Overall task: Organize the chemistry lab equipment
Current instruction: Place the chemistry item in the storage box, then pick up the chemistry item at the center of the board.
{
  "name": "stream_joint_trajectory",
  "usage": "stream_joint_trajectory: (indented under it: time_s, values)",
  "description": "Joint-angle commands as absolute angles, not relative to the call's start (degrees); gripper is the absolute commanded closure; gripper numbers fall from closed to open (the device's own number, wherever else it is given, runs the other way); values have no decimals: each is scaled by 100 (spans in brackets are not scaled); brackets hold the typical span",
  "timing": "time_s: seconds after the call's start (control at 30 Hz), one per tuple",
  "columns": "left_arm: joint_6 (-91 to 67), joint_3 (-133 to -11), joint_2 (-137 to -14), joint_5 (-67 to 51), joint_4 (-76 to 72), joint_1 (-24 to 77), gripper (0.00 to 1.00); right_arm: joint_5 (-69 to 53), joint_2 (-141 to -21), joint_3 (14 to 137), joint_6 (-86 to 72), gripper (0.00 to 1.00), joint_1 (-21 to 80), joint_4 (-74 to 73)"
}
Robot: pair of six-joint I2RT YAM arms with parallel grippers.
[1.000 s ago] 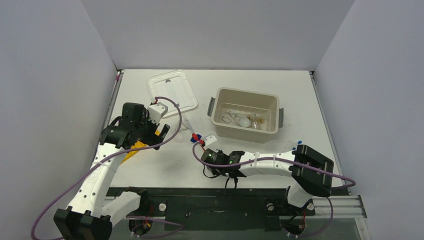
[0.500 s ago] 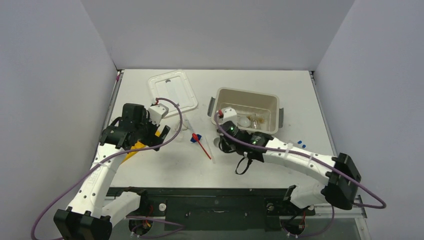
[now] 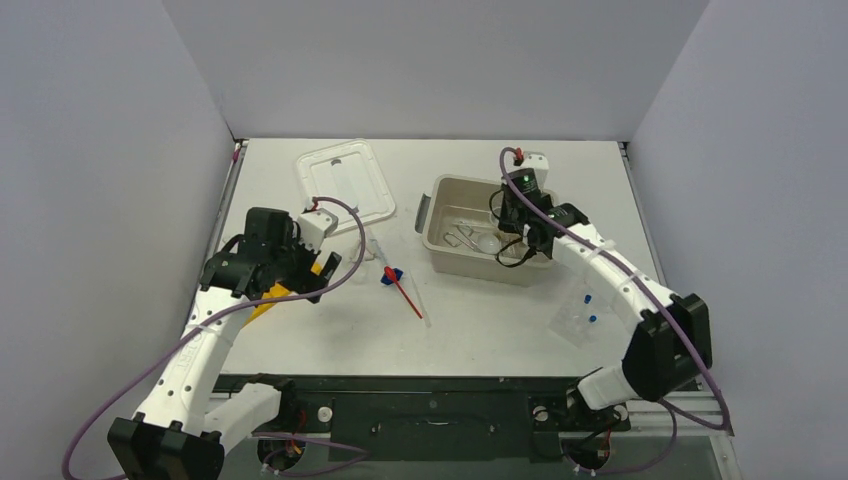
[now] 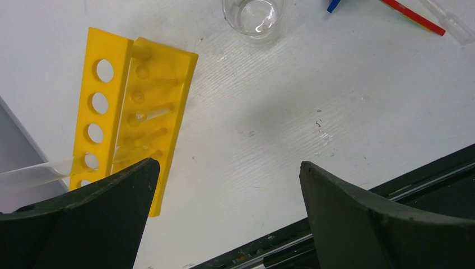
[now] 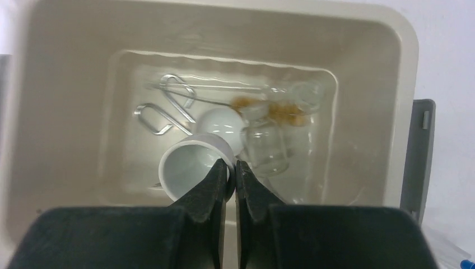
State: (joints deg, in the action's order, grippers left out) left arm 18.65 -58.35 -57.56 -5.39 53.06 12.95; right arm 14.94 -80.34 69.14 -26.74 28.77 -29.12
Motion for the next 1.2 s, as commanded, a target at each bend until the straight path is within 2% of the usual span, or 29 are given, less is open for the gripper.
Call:
stream_joint_trajectory:
  time_s: [0.0, 0.3, 0.47, 0.6, 0.9, 1.03, 1.17]
  values:
    - [1861, -5800, -5747, -603, 5256, 1262, 3, 1565, -8656, 6769, -2746, 100, 2603, -2772]
    - [1907, -5746, -5789, -630, 5256, 1262, 3, 1849, -9707, 6998, -2905, 99, 2471, -2565]
    - [1906, -5750, -5795, -637, 5297, 1262, 3, 1878, -9897, 7104, -3004, 70, 2466, -2609]
    - [1940, -5733, -5754, -611, 5317, 1260, 3, 2046, -9500, 7137, -3036, 59, 2613, -2620]
    - [1923, -5711, -5761, -538, 5269, 1261, 3, 2993, -8464, 7841, -2790, 52, 3890, -3016]
    - [1844, -5711, -5782, -445, 5207, 1243, 3, 2994, -8518, 8180, -2677, 50, 4848, -3043]
    - [1713, -5755, -5863, -350, 5138, 1083, 3, 2673, -9070, 8551, -2501, 49, 5487, -2940]
